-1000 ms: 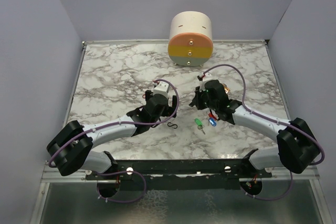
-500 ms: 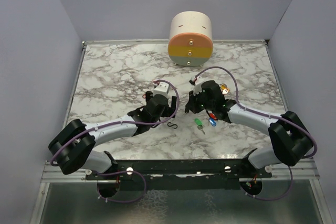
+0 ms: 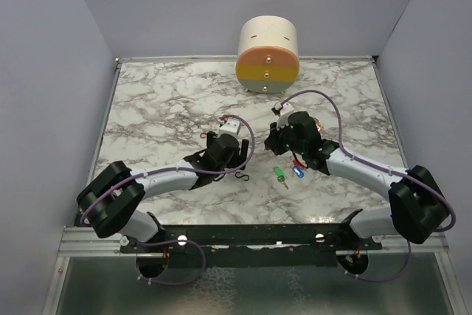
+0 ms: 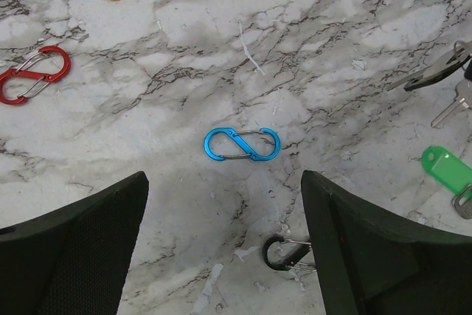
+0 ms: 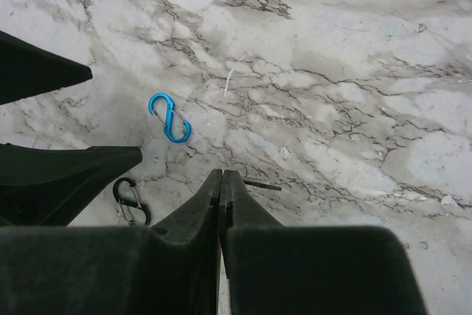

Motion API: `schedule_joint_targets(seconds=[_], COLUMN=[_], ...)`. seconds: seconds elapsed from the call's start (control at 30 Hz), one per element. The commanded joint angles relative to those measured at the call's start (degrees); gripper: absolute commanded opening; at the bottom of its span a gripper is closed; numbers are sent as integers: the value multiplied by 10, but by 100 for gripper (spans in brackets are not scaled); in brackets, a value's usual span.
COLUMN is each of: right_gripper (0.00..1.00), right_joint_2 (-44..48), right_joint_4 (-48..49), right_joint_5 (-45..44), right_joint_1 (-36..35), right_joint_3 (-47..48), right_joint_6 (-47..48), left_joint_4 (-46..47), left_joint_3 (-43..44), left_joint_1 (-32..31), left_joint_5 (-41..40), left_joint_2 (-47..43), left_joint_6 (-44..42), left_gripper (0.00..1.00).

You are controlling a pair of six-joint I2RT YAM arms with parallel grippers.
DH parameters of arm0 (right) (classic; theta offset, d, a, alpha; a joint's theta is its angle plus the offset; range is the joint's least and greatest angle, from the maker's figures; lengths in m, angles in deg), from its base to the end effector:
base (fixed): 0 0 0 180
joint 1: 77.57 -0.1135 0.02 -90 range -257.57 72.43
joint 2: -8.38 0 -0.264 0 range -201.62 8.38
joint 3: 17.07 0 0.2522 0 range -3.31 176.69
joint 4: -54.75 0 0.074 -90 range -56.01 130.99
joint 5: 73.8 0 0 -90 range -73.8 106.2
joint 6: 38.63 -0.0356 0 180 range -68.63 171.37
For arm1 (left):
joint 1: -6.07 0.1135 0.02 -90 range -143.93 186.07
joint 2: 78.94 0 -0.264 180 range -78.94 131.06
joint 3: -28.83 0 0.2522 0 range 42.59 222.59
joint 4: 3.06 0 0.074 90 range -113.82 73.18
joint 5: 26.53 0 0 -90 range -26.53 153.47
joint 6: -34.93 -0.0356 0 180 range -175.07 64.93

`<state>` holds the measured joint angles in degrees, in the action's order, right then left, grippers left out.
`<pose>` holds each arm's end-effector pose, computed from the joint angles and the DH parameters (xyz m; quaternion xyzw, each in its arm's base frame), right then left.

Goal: Put the keys on the keyring

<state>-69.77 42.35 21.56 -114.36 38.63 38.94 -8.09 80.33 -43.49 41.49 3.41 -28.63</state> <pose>0.2292 0.1756 0.2130 -0.2080 0.8609 0.2302 0.4031 0.1970 -0.2106 0.1831 0.0902 0.8738 -0.1412 0.4564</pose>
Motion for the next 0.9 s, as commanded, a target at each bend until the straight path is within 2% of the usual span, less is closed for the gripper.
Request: schedule_joint_targets(seconds=[0.0,0.3,0.87], right_gripper=[1,1,1], right_joint_2=[22,46,89], right_joint_4=[-3,-8,-23], right_joint_5=[-46,-66,-93], right_joint_1=[-2,-2,2], right_joint_3=[5,2,-3], right_joint_6=[-11,-18,-15], left_joint_4=[-9,-6,34], left_joint_3=[-1,-10,8], left_joint_1=[2,2,1], left_joint_5=[22,83,120], left_joint_2=[10,26,87], left_joint_6=[8,12,14], left_gripper=[87,87,87])
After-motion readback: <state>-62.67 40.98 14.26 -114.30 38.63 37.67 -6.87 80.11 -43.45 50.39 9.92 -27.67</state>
